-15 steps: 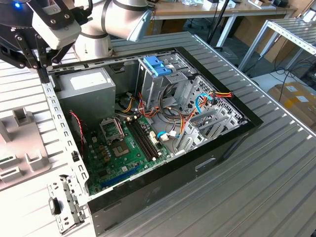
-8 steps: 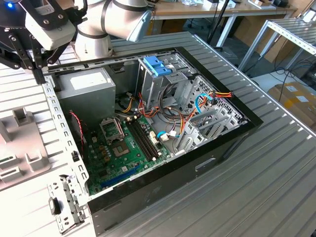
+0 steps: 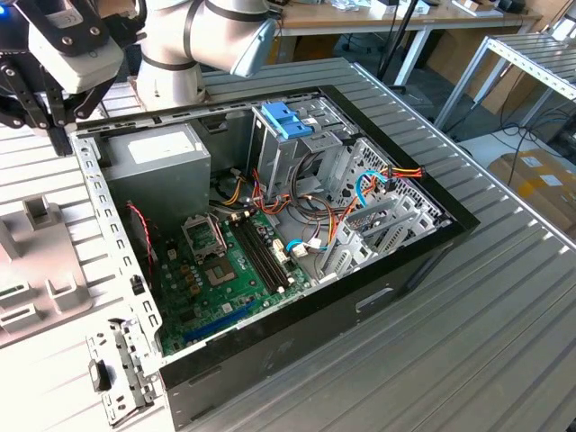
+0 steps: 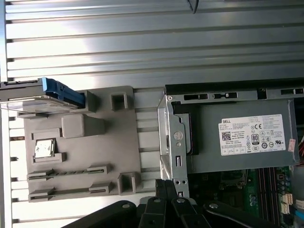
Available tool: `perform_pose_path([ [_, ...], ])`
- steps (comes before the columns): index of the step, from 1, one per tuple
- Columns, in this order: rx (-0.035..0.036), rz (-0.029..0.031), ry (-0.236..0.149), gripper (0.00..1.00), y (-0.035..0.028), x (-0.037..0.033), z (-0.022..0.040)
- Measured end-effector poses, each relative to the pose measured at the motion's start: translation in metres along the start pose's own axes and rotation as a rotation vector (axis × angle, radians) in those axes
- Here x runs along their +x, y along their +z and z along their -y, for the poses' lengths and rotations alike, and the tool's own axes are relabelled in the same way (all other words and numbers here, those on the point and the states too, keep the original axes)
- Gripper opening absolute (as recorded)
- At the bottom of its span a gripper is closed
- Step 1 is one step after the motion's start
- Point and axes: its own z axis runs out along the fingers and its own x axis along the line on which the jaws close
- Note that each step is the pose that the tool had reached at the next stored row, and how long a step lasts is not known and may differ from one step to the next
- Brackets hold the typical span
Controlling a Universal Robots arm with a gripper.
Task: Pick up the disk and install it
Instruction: 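Reach for the disk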
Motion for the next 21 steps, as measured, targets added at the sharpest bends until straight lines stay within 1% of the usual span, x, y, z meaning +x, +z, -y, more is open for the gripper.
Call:
perform_pose_path([
  [5,0.0,0.0,0.0,0.11,-0.0001,0.0041,0.0003],
  [9,0.0,0.0001,0.0,0.11,-0.0002,0.0093,0.0007],
  [18,0.0,0.0,0.0,0.11,-0.0004,0.0166,0.0013],
  [21,0.0,0.0,0.0,0.11,-0.0006,0.0207,0.0016],
])
